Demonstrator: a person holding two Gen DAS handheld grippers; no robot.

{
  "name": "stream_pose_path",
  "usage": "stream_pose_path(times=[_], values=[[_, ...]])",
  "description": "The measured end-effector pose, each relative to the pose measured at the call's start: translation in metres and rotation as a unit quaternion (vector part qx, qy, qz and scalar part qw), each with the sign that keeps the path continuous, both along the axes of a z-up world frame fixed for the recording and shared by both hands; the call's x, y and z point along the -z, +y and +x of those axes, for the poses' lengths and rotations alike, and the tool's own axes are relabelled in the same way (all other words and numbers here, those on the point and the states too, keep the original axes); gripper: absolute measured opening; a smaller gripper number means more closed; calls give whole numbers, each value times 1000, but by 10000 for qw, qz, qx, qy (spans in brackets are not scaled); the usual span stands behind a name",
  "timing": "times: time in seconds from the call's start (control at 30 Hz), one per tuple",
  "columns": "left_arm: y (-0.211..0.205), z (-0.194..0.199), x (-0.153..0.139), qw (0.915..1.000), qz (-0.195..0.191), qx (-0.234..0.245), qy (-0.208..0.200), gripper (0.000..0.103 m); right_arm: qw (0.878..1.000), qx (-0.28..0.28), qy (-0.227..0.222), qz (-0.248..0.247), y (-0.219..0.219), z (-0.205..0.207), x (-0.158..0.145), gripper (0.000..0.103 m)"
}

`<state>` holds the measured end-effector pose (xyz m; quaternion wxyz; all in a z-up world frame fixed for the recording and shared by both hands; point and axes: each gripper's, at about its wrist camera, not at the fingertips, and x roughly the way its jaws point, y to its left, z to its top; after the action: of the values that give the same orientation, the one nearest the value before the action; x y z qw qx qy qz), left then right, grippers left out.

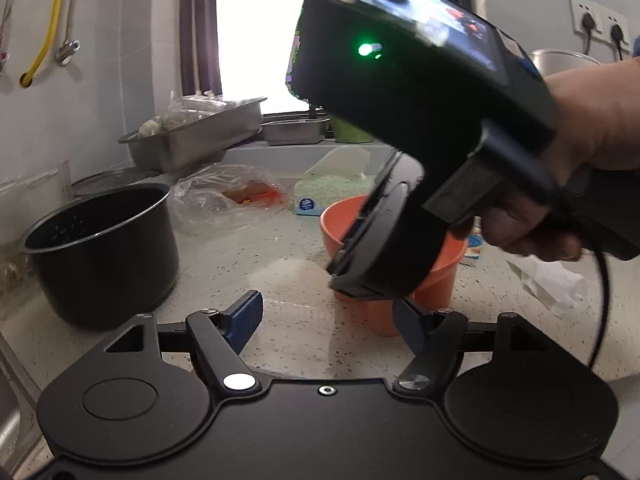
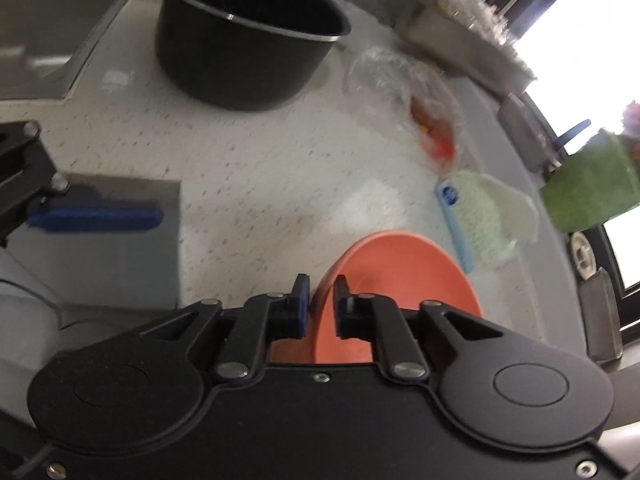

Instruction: Clean bowl

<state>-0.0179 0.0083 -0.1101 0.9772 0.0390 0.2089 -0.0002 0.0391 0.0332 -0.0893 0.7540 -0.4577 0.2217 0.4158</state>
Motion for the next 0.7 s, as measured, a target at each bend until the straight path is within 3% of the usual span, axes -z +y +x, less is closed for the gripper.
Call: stream_pose_path(times=[0.03, 0.07, 0.2, 0.37, 0.4, 0.5, 0.57, 0.7], values=[[-1, -1, 0, 10000, 20, 12, -8, 71, 9999, 12, -143, 73, -2, 0, 0, 64], [-2, -1, 0, 10000, 47, 22, -17, 71, 9996, 43, -240, 168, -8, 1, -1, 72], [-2, 1, 1, 10000, 30, 32, 34, 71, 9960, 395, -178, 779, -41, -3, -19, 72], [-7, -2, -4, 9999, -31, 156, 21, 79, 9773, 1276, -194, 1680, -94, -12, -37, 74], [-9, -2, -5, 9998, -42, 185, 8, 81, 9706, 1485, -99, 1892, -109, -14, -40, 74], [-15, -2, -10, 9998, -58, 171, -69, 103, 9504, 1949, 120, 2423, -143, -17, -46, 77], [-19, -1, -14, 9998, -77, 156, -68, 103, 9351, 2260, 267, 2718, -162, -17, -49, 85], [-21, 8, -27, 9967, -351, 534, 507, 103, 8980, 3088, 621, 3073, -195, -19, -53, 90]])
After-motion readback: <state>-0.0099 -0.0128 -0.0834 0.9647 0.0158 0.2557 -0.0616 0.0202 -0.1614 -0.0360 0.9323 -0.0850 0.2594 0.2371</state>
